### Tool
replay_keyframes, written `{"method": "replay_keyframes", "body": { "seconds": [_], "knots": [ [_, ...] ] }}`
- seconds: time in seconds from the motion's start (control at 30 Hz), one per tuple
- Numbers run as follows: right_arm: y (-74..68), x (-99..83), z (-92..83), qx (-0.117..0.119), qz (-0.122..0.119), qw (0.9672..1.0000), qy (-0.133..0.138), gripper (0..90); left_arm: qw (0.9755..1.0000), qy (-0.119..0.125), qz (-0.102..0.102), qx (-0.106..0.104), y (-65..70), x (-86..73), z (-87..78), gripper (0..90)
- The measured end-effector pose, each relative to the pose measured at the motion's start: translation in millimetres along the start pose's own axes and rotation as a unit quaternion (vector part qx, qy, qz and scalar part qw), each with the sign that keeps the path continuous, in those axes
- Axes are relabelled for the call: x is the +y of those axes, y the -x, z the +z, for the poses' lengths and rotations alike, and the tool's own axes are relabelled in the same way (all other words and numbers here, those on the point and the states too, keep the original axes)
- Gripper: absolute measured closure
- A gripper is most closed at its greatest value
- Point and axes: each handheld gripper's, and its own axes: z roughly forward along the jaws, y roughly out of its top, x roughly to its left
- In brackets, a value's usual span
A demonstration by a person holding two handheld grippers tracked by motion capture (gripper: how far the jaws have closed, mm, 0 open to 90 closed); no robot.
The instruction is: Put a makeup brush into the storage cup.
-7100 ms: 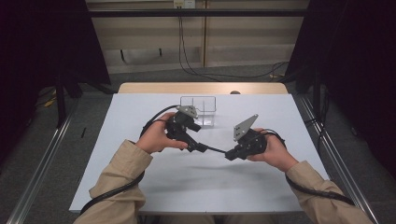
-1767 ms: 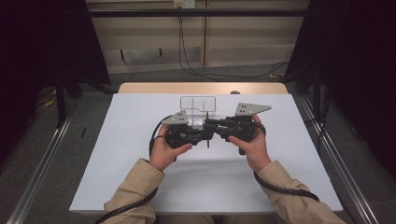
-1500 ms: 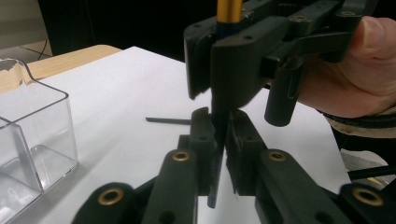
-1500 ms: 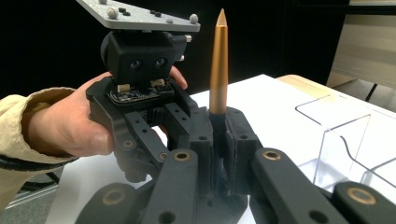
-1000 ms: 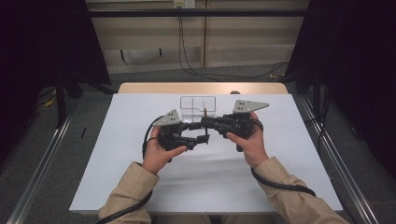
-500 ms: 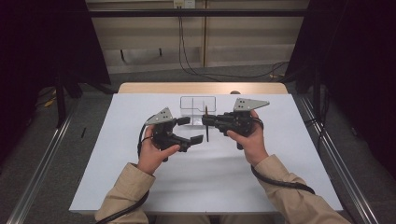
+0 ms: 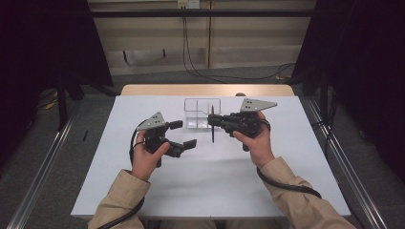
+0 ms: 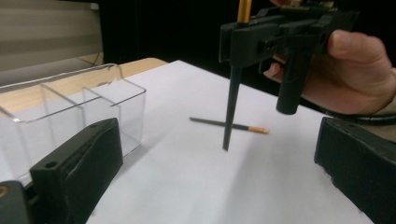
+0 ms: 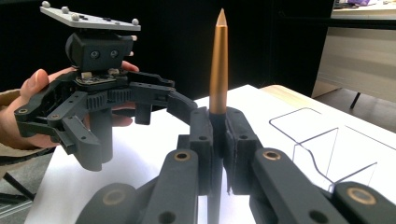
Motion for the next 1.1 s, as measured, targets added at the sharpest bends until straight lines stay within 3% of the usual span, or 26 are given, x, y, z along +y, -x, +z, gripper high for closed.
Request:
{"method": "replay_keyframes", "body": {
  "seconds": [0.23, 0.5, 1.1],
  "knots": [
    [2.4, -0.5, -2.9, -0.007, 0.002, 1.0000, 0.002, 83.6, 0.9998, -0.007, 0.015, 0.012, -0.7, -4.1, -11.1, 1.0],
    [5.3, -0.3, -9.4, -0.015, 0.004, 0.9999, 0.002, 83.6, 0.9994, 0.004, 0.021, 0.025, -2.1, -4.9, -28.3, 1.1],
    [7.5, 1.0, -12.9, -0.022, 0.007, 0.9997, 0.001, 83.6, 0.9979, 0.001, 0.015, 0.063, -8.1, -17.8, -68.9, 0.9]
  ]
}}
